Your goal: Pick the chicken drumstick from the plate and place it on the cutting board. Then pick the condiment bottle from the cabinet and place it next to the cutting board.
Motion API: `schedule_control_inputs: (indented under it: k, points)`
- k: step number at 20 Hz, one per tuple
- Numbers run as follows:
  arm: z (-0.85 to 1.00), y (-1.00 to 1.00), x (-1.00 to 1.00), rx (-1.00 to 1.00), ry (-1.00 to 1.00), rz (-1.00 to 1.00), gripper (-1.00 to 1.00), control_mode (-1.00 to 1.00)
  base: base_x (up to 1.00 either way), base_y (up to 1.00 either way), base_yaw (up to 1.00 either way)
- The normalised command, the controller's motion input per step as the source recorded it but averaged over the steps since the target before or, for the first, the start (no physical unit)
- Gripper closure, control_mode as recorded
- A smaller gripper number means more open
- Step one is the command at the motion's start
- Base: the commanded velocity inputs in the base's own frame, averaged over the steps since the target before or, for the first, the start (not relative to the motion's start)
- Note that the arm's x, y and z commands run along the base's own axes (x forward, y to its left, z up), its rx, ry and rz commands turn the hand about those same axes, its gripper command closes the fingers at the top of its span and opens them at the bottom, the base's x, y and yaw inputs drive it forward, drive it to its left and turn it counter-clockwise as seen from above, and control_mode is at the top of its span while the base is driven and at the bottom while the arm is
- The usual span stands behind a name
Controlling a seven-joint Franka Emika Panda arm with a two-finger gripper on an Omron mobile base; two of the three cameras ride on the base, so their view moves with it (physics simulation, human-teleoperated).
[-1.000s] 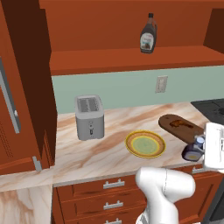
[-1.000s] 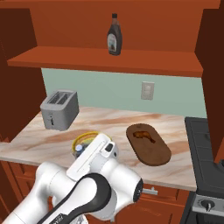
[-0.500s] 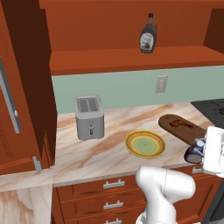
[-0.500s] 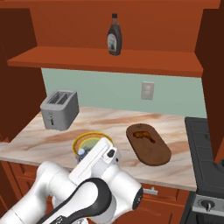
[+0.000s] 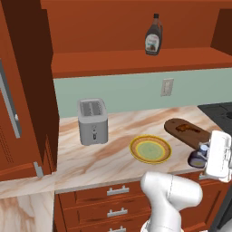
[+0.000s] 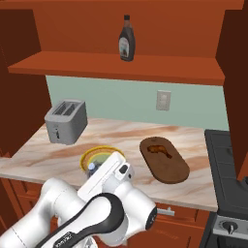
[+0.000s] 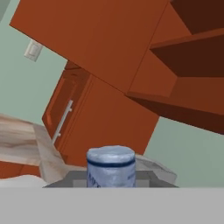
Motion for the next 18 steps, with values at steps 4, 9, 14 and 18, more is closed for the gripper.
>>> schedule_control_inputs:
  k: [4, 9, 14, 18]
  points:
    - [-0.04, -0.1, 0.14, 0.01, 0.0, 0.0, 1.0, -1.0, 0.0, 0.0, 0.0]
    - [-0.09, -0.19, 0.18, 0.0, 0.0, 0.0, 1.0, -1.0, 0.0, 0.0, 0.0]
    - [-0.11, -0.21, 0.2, 0.0, 0.0, 0.0, 1.0, -1.0, 0.0, 0.0, 0.0]
    - [-0.12, -0.17, 0.21, 0.0, 0.0, 0.0, 1.0, -1.0, 0.0, 0.0, 0.0]
